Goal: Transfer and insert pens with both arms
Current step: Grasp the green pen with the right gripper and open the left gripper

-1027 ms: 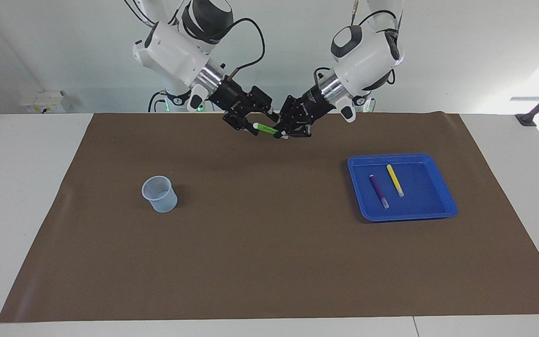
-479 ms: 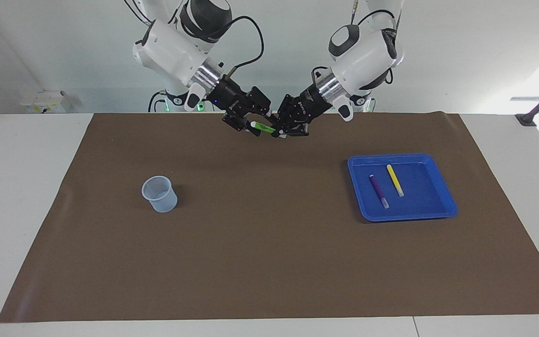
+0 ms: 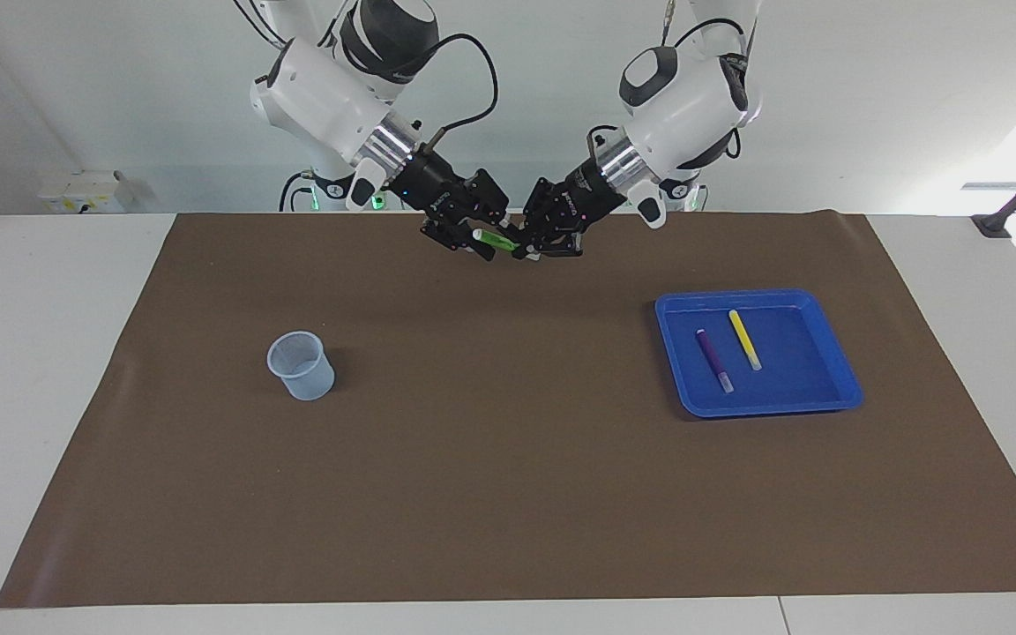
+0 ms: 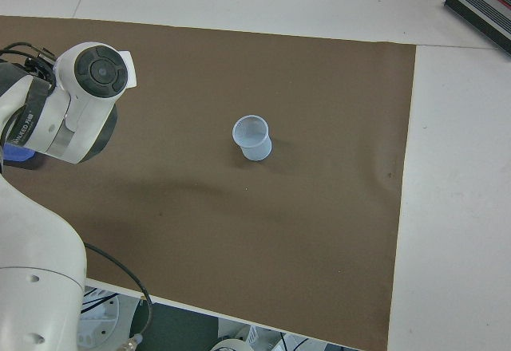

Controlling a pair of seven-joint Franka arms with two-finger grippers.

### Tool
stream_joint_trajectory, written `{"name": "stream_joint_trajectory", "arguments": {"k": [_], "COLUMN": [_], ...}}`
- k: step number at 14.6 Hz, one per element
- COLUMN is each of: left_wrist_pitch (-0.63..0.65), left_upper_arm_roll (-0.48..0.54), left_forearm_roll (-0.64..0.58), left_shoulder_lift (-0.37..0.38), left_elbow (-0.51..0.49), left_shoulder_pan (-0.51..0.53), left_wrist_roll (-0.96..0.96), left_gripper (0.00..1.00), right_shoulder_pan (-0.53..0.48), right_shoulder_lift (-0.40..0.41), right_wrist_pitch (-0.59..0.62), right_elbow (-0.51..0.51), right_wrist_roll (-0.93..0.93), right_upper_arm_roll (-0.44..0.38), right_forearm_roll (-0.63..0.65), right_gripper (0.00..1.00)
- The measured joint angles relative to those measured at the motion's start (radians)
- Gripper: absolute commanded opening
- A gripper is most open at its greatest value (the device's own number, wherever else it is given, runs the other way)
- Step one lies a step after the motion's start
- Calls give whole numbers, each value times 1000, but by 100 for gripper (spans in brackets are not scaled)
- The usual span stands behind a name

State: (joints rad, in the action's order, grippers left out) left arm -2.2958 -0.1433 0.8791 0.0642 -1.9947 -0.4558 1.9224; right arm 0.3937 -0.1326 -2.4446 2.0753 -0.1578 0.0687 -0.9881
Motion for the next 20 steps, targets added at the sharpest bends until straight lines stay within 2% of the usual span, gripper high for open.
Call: {"name": "stream_joint_trajectory", "arguments": {"k": [4,9,13,14,15,16,20], "left_wrist_pitch": [-1,-5,-6,-6,-6,-8,-10], "left_upper_arm_roll": [0,0,0,0,0,0,4], "left_forearm_roll": [0,0,0,0,0,0,1], "left_shoulder_lift": [0,0,0,0,0,0,5], "left_elbow": [0,0,0,0,0,0,-1], "left_shoulder_pan": [0,0,0,0,0,0,0], "left_wrist_roll": [0,0,0,0,0,0,0], "left_gripper": [0,0,0,0,0,0,0], "right_shoulder_pan": [0,-10,-13,-13,-13,-14,-20], "right_shoulder_lift": [0,0,0,0,0,0,1], "right_wrist_pitch": [30,37,38,39,39,40,45], "right_elbow": [0,-2,-5,-5,-5,-5,-2], "right_wrist_roll": [0,0,0,0,0,1,5], "right_upper_arm_roll": [0,-3,-4,-4,-4,-4,-5], "right_forearm_roll": [0,0,0,0,0,1,4], "right_gripper": [61,55,41,32,6,0,0]}}
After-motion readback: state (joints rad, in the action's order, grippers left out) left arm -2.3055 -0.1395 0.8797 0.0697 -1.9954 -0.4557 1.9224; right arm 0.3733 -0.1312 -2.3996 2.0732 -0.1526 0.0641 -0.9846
